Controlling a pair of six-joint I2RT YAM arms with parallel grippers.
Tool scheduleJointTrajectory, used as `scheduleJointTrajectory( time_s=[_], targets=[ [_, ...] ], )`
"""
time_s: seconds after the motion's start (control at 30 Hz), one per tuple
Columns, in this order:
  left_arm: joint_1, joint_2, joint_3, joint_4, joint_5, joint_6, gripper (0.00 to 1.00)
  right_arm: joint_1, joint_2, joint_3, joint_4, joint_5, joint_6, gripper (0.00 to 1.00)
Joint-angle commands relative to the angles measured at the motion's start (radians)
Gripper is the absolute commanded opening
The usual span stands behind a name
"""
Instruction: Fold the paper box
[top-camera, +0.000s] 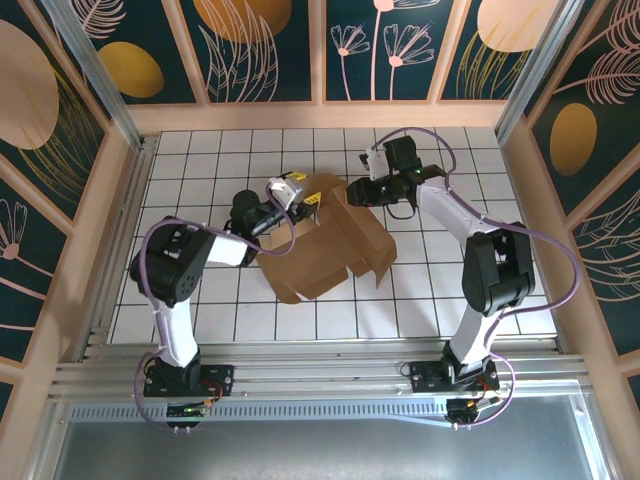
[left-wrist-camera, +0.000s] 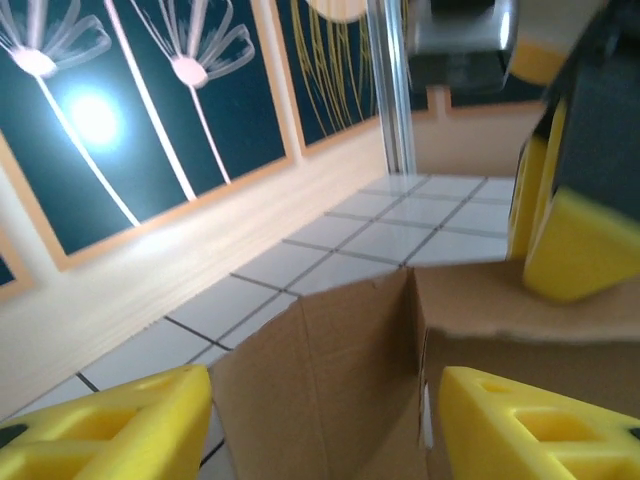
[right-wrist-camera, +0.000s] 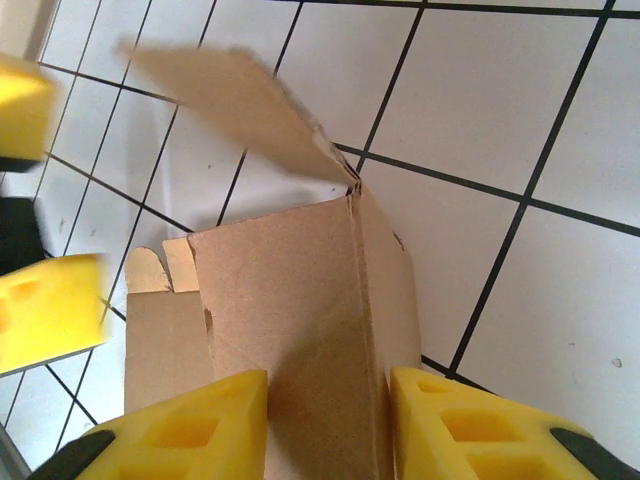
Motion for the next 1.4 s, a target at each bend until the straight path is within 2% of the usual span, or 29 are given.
scheduleJointTrajectory(
  time_s=[0.0, 0.1, 0.17, 0.33, 0.47, 0.53, 0.63, 0.77, 0.97, 1.07, 1.23, 1.37],
  targets=[
    [-0.001, -0.162, -0.052, -0.010, -0.099, -0.218, 0.68, 0.014, -0.053, -0.012, -0.029, 0.052, -0.018, 0.36],
    [-0.008, -0.263, -0.051, -0.203, -0.090, -0.393, 0.65, 0.019, -0.062, -0.018, -0.021, 0.055, -0.017, 0.36],
    [-0.030, -0.300, -0.069, -0.276, -0.061, -0.374, 0.62, 0.020, -0.061, -0.017, -0.021, 0.054, -0.021, 0.36],
    [-0.055, -0.296, -0.063, -0.453, -0.063, -0.027, 0.61, 0.021, -0.036, 0.001, -0.039, 0.049, -0.032, 0.36],
    [-0.054, -0.212, -0.068, -0.371, -0.063, 0.247, 0.63, 0.021, -0.021, 0.006, -0.039, 0.037, -0.031, 0.36],
    [-0.053, -0.133, -0.040, -0.319, -0.061, 0.286, 0.64, 0.021, -0.017, 0.007, -0.040, 0.029, -0.027, 0.36],
    [-0.048, -0.038, 0.038, -0.301, -0.022, 0.265, 0.64, 0.022, -0.019, 0.007, -0.043, 0.021, -0.026, 0.36],
    [-0.048, 0.031, 0.088, -0.205, -0.027, 0.192, 0.68, 0.021, -0.021, 0.009, -0.050, 0.017, -0.028, 0.37],
    [-0.048, 0.080, 0.144, -0.206, 0.098, 0.154, 0.67, 0.022, -0.027, 0.006, -0.047, 0.011, -0.023, 0.37],
    [-0.048, 0.119, 0.228, -0.268, 0.122, 0.145, 0.65, 0.024, -0.030, 0.004, -0.042, 0.009, -0.017, 0.37],
    [-0.049, 0.153, 0.260, -0.297, 0.141, 0.132, 0.61, 0.027, -0.032, 0.002, -0.038, 0.005, -0.013, 0.37],
    [-0.048, 0.167, 0.270, -0.291, 0.158, 0.097, 0.47, 0.030, -0.026, 0.006, -0.038, 0.006, -0.011, 0.37]
  ],
)
